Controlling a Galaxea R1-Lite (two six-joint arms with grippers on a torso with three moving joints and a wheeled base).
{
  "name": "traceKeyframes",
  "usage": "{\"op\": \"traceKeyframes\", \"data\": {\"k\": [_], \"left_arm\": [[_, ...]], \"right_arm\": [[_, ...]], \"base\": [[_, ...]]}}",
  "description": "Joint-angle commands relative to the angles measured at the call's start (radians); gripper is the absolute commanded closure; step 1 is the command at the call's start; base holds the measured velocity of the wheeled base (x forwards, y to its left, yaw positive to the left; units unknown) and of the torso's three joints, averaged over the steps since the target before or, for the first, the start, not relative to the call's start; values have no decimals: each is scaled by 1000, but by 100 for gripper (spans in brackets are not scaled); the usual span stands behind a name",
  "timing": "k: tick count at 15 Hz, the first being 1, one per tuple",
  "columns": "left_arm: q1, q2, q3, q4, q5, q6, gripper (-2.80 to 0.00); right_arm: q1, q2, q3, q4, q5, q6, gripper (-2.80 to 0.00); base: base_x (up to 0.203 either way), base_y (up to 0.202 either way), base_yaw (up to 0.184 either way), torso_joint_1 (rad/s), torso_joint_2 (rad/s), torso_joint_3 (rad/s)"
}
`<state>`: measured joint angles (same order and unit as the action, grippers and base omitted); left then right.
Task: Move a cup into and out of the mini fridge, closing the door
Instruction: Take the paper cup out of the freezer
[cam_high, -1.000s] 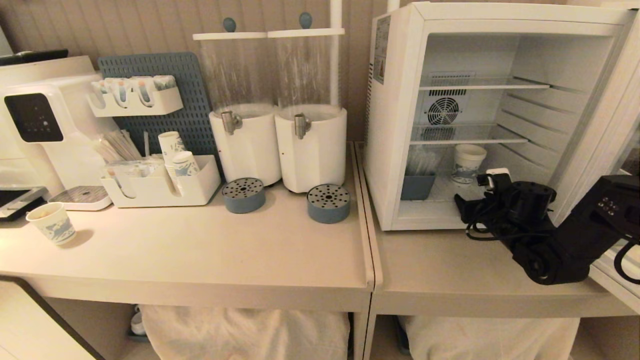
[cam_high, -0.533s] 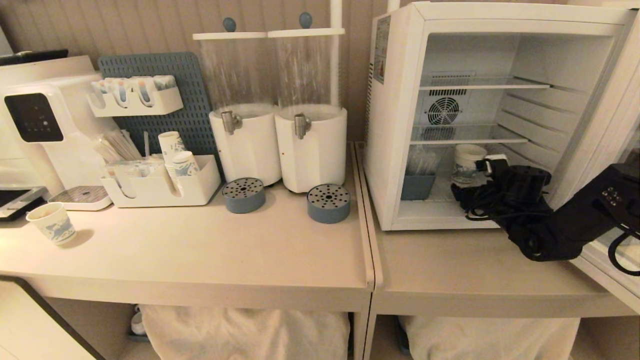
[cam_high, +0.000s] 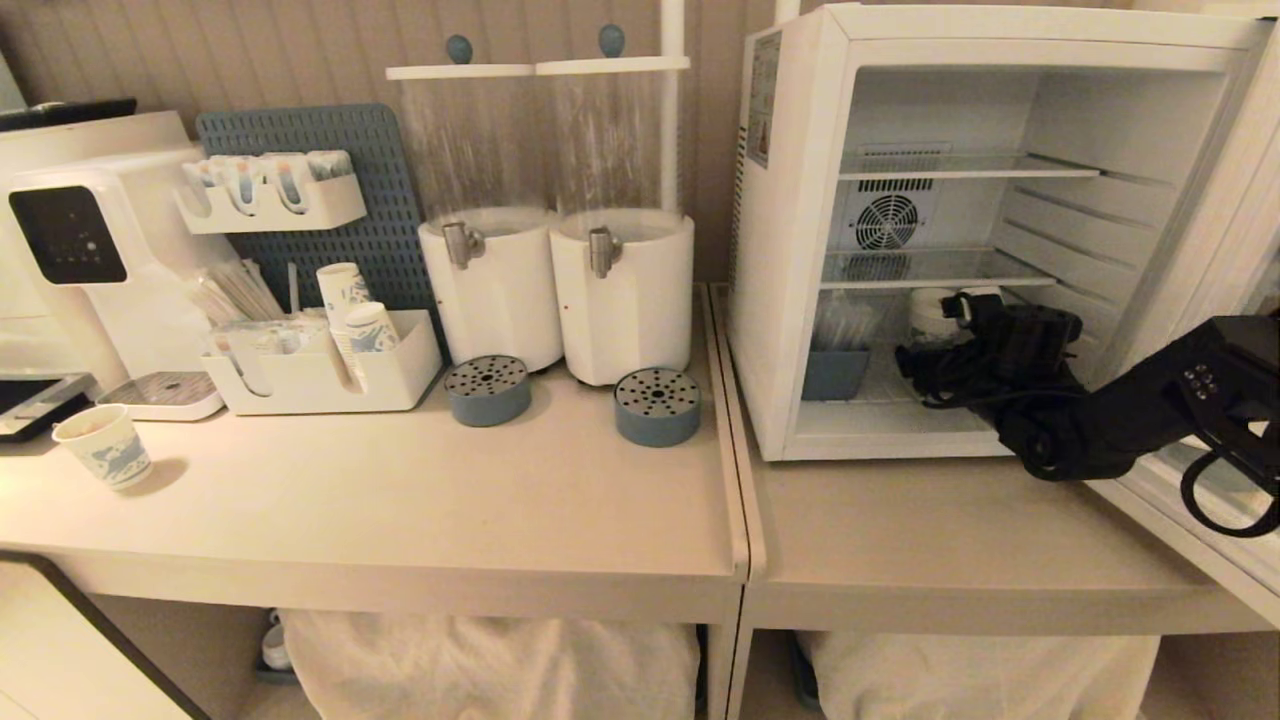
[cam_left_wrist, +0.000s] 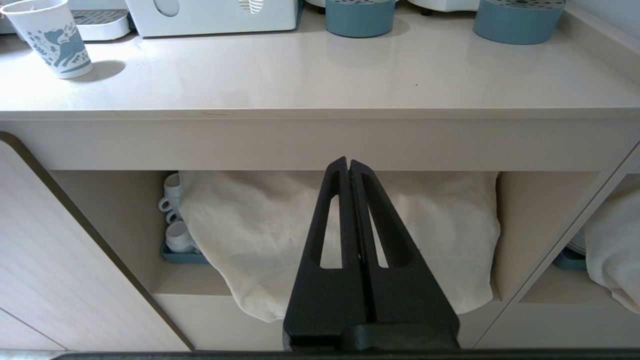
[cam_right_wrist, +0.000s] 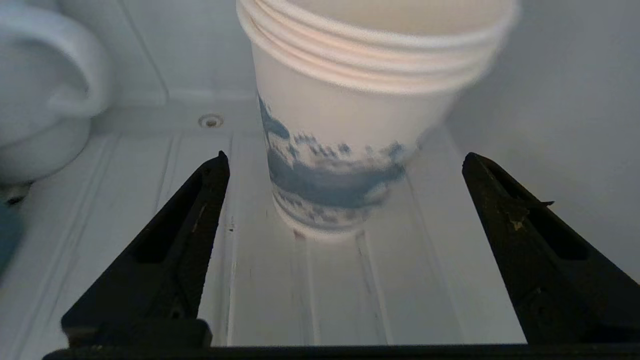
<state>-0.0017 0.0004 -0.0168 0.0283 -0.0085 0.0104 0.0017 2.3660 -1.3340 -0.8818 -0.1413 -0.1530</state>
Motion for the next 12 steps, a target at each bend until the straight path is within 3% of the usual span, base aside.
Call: {"op": "traceKeyframes", "data": {"k": [1,12], "left_arm": [[0,-2,0,-1,1,0,0],[0,-2,0,-1,1,0,0]], "right_arm": [[0,29,-37,9,-1,0,-280],[0,95,-165,70,-11,18,-280]], "base": [[0,0,0,0,0,0],[0,0,0,0,0,0]]}}
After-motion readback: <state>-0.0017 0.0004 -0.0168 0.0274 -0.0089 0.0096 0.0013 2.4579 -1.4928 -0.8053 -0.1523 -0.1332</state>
